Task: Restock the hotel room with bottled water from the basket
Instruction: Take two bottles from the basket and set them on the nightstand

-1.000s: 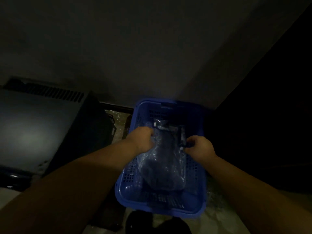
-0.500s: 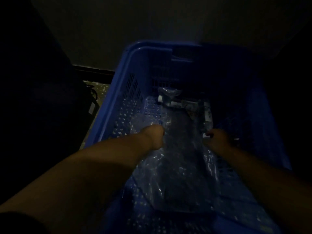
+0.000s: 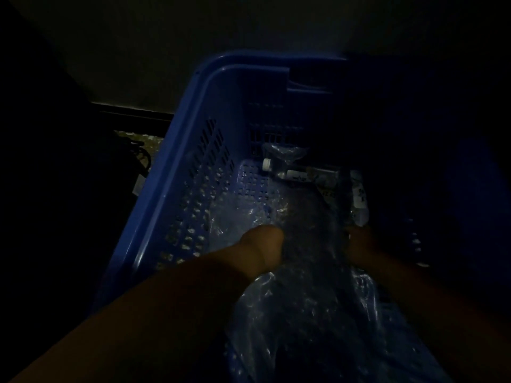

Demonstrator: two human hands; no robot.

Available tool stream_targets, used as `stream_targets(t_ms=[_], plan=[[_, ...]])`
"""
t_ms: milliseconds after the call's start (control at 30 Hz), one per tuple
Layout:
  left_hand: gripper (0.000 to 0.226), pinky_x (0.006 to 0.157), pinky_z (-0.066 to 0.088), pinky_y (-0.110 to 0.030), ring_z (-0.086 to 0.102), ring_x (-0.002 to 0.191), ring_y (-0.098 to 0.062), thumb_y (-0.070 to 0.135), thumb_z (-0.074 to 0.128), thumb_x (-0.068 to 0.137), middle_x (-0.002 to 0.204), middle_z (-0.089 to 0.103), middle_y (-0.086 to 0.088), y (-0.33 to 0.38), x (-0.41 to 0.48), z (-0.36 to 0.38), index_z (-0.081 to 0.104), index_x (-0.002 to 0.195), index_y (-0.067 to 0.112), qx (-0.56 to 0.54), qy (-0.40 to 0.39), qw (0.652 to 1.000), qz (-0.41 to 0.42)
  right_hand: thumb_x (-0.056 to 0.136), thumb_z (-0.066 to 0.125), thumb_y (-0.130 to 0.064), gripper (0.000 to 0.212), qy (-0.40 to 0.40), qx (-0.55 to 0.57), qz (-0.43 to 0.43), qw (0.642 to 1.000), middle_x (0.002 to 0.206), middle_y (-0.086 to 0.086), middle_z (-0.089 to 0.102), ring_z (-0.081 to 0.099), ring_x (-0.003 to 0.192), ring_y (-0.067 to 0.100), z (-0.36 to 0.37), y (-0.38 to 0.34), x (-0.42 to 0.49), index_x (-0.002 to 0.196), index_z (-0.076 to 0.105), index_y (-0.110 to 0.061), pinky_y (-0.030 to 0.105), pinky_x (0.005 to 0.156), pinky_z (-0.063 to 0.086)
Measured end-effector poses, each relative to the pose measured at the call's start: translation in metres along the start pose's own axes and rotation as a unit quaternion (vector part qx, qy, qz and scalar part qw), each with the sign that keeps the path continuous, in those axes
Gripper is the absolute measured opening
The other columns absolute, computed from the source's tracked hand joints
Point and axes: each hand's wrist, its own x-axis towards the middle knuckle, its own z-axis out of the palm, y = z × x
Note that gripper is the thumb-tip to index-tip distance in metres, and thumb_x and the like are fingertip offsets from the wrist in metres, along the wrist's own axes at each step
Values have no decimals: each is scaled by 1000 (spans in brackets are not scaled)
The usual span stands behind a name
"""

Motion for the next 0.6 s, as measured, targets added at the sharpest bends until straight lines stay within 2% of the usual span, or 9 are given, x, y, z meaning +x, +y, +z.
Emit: stream_targets(t_ms=[33,100,167,267,367,467,500,567,600], plan=[[33,94,49,-39,58,112,-31,19,56,88,123,60,-13,-1,-1,1,60,119,10,4,6,1000,3,93,45,-7,30,-31,-117,-53,991,117,19,55,55,94,36,-5,-1,-5,122,54,-9,40,81,44],[36,95,49,-39,57,113,-30,21,56,87,125,59,-12,-3,-2,0,59,122,12,10,19,1000,8,94,44,-11,31,-28,-242,-98,965,122,23,56,55,110,38,-16,-6,-6,122,54,-10,42,90,45],[35,95,49,-39,58,113,-30,21,57,87,124,60,-12,-5,1,-6,59,121,12,7,35,999,5,95,42,-17,35,4,-278,-115,954,127,20,53,55,113,37,-30,-26,-13,130,46,-17,43,91,47],[32,91,51,-38,59,107,-29,18,59,85,119,61,-11,1,5,-17,60,116,12,-29,72,997,3,96,43,-22,29,83,-217,-204,951,111,20,61,61,97,38,-54,-66,-14,123,45,-11,42,78,50],[39,94,49,-36,58,110,-29,21,63,82,120,60,-11,10,5,-23,54,119,13,-137,102,984,49,89,55,-30,32,135,-78,-222,962,93,16,62,60,85,37,-85,-94,-15,112,52,-7,34,65,42],[64,100,45,-34,54,115,-24,8,73,73,125,55,-8,23,4,-34,43,129,11,-364,121,919,93,82,66,-23,23,52,12,-233,971,85,8,56,55,79,25,-95,-108,-20,96,61,-6,29,66,38],[69,97,46,-28,55,112,-19,3,75,71,122,56,-4,26,6,-39,40,131,10,-417,116,896,96,81,68,-18,19,12,44,-242,969,84,7,56,55,80,22,-92,-111,-20,92,63,-5,27,67,39],[52,72,46,-5,57,90,-9,-2,73,71,95,57,8,30,11,-45,51,117,9,-429,104,894,83,80,68,-12,11,-50,96,-243,964,76,7,58,55,73,19,-83,-115,-19,85,64,-3,25,62,40],[35,58,42,-2,56,81,-9,-1,71,72,83,55,10,29,12,-46,58,102,10,-411,98,904,69,80,68,-12,11,-67,122,-231,963,70,6,57,55,67,17,-76,-117,-17,83,65,-2,24,57,41]])
